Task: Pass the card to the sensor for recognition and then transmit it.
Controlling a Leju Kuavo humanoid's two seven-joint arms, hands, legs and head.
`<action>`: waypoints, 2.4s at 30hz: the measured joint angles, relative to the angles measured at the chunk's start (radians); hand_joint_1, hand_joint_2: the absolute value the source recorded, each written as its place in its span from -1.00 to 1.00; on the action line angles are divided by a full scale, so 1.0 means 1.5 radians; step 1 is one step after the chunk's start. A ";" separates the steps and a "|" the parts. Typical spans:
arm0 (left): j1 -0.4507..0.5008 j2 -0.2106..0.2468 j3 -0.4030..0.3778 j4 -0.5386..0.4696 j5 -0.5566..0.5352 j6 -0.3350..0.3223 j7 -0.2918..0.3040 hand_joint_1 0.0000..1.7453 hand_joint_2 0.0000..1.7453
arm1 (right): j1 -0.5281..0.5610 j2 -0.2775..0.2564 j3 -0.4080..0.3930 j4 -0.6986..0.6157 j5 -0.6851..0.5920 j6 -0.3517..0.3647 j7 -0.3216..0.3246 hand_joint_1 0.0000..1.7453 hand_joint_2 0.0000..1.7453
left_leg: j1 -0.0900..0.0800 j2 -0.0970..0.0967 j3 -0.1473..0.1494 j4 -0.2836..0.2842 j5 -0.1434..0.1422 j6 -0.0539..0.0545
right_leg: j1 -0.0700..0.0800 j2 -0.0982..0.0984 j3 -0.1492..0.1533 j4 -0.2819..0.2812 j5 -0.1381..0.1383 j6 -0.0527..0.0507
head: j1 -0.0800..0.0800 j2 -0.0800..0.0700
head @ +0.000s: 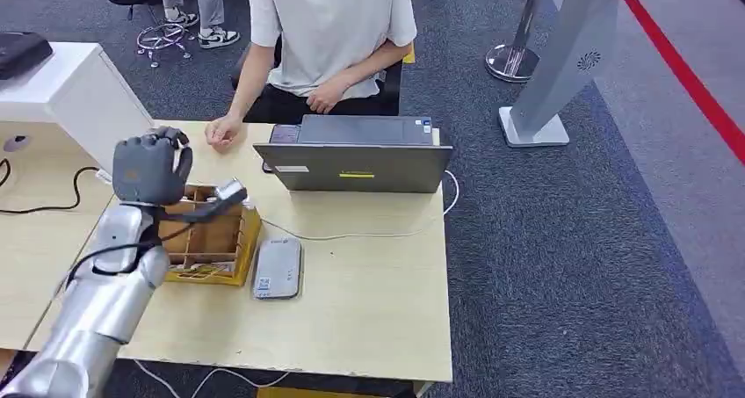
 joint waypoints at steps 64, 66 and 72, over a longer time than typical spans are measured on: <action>0.048 -0.112 -0.110 0.170 0.041 -0.069 -0.001 1.00 1.00 | 0.002 0.002 0.000 0.000 0.042 0.016 -0.024 -1.00 1.00 | 0.000 -0.003 -0.001 0.000 0.001 0.000 | 0.000 -0.004 0.000 0.000 0.001 0.000 | 0.000 0.000; 0.044 -0.112 -0.113 0.171 0.049 -0.093 -0.002 1.00 1.00 | 0.002 0.002 0.000 0.000 0.042 0.019 -0.026 -1.00 1.00 | 0.000 -0.004 -0.001 0.000 0.001 0.000 | 0.000 -0.005 0.000 0.000 0.001 0.000 | 0.000 0.000; 0.029 -0.111 -0.120 0.171 0.069 -0.166 0.000 1.00 1.00 | 0.002 0.002 0.000 0.000 0.041 0.020 -0.032 -1.00 1.00 | 0.000 -0.007 0.001 0.000 0.002 0.000 | 0.000 -0.007 0.003 0.000 0.000 0.000 | 0.000 0.000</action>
